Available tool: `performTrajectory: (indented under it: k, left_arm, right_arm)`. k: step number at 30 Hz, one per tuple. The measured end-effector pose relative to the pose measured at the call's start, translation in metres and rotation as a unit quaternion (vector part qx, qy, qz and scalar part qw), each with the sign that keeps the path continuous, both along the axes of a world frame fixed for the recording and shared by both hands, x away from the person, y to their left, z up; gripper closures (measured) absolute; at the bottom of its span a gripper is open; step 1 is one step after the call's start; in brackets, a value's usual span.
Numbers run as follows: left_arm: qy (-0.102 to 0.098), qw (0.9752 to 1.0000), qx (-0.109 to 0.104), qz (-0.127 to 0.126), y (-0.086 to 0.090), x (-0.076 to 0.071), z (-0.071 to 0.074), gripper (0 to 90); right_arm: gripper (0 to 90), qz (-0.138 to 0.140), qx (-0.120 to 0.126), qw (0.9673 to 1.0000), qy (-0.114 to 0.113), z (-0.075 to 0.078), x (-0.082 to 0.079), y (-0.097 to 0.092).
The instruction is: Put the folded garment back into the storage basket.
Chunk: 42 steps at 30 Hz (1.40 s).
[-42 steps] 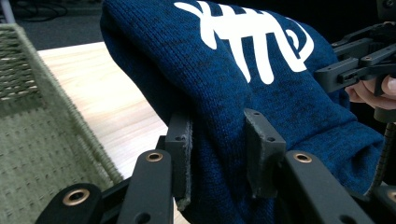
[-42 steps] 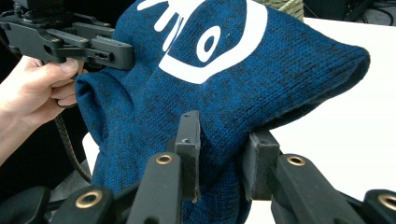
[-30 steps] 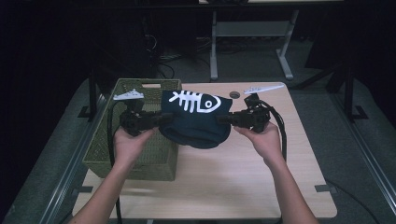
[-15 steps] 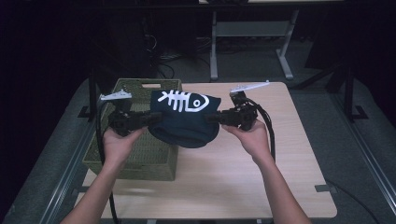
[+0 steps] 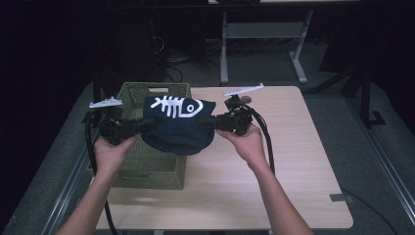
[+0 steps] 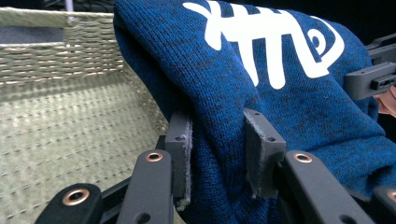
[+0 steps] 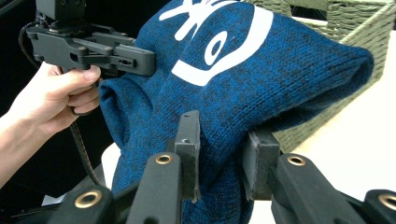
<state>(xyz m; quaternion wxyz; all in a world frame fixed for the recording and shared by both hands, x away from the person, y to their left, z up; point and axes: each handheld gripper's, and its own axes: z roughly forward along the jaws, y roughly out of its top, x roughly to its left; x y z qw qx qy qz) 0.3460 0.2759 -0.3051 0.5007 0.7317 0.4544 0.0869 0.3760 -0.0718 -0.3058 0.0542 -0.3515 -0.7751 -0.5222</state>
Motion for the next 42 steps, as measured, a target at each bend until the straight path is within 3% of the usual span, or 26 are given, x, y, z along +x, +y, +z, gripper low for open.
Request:
performTrajectory:
  k: [14,42]
  left_arm:
    - [0.002,0.9997,-0.001,0.024,0.028,-0.004,-0.001,65.5]
    - [0.010,0.9987,0.006,0.050,0.054,-0.006,-0.009,65.2]
  right_arm:
    - [70.6,0.011,0.006,0.9999,0.001,-0.003,0.007,0.032]
    - [70.5,0.012,0.007,0.9999,0.005,-0.014,0.013,0.062]
